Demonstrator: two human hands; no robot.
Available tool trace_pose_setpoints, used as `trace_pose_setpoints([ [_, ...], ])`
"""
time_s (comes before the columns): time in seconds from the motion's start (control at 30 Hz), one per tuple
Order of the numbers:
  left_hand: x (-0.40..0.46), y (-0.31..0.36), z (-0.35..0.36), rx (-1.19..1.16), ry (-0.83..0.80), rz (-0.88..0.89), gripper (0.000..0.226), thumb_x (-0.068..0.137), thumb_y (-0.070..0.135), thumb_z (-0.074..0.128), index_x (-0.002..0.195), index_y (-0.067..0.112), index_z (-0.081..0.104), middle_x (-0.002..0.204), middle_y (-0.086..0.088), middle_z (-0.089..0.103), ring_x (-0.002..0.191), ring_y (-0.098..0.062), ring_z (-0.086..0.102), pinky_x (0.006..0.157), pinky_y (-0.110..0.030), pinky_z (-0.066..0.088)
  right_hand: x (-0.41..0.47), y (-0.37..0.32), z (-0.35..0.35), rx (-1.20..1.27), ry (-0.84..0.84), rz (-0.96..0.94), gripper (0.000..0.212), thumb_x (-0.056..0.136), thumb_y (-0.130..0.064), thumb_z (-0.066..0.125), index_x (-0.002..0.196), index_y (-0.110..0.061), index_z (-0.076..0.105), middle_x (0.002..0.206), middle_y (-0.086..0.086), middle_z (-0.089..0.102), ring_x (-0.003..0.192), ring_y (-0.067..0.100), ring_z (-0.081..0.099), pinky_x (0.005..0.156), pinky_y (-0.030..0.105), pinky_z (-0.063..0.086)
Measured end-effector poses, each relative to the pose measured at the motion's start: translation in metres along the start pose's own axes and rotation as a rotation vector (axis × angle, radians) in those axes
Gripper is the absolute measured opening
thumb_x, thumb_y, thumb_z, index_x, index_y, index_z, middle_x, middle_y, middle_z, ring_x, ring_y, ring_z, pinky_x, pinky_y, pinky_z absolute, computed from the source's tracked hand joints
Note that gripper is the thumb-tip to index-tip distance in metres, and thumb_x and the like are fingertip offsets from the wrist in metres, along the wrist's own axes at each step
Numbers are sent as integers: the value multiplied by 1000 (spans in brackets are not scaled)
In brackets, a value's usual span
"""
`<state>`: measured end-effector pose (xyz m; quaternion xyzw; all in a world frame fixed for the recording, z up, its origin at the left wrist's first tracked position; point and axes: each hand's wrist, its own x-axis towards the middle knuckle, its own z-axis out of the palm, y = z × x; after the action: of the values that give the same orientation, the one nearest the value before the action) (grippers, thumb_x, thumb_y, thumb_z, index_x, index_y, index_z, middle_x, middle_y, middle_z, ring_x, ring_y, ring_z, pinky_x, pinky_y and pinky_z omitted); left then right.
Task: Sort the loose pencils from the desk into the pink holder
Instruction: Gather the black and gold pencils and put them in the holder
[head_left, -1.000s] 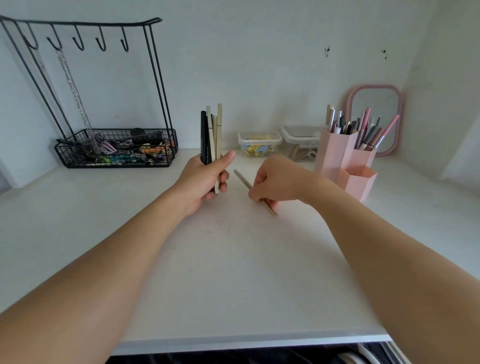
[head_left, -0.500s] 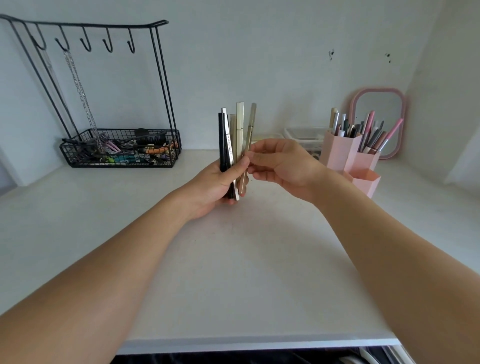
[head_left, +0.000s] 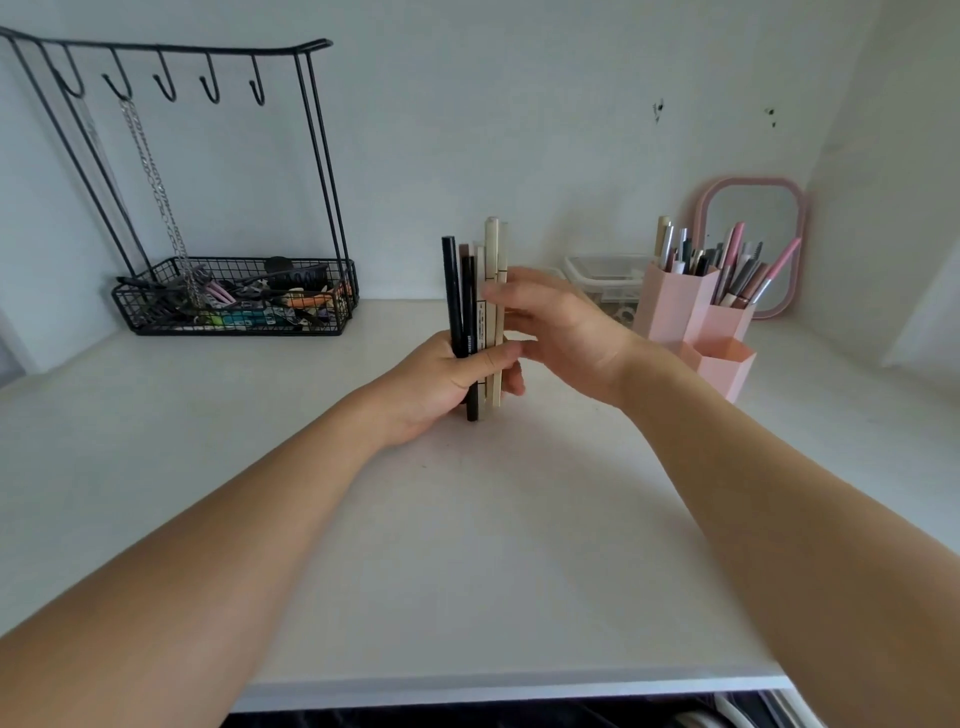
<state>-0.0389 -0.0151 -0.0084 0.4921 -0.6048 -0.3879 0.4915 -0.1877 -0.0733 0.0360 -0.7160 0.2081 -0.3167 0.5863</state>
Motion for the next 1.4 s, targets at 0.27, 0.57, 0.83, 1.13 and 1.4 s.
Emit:
trace_pose_setpoints([
  [0.27,-3,1,14,366,-32,44,9,93,15,70,97,9,75,93,0,77,94,-6,70,86,-20,53,-3,10,25,-52,172,-72,26,85,-22,76,85,4,71,80,15,72,79,31,72,64,29,58],
  [0.57,2,-11,15,465,-67,81,24,87,30,77,108,29,65,102,10,70,100,-4,65,87,-22,50,-5,9,25,2,277,-2,35,86,-27,76,68,-1,59,60,10,63,73,32,73,72,52,60],
  [0.83,-4,-17,7,333,14,33,39,70,56,79,100,33,72,90,8,68,80,-6,64,75,-22,47,-27,-27,-23,11,658,-147,44,89,-23,70,59,-15,40,43,2,36,38,20,32,45,30,36],
  [1.13,-5,-12,10,329,59,15,17,85,32,80,99,26,73,87,5,67,75,-7,61,68,-21,45,-81,-22,-132,116,1251,2,18,82,-8,62,69,-12,51,51,6,43,33,15,36,41,24,36],
  [1.4,3,-17,6,275,95,13,45,80,38,83,122,32,66,117,8,69,116,-5,63,98,-22,47,-64,5,-174,359,550,452,29,91,-2,47,68,-20,41,40,-9,30,29,5,28,34,13,28],
])
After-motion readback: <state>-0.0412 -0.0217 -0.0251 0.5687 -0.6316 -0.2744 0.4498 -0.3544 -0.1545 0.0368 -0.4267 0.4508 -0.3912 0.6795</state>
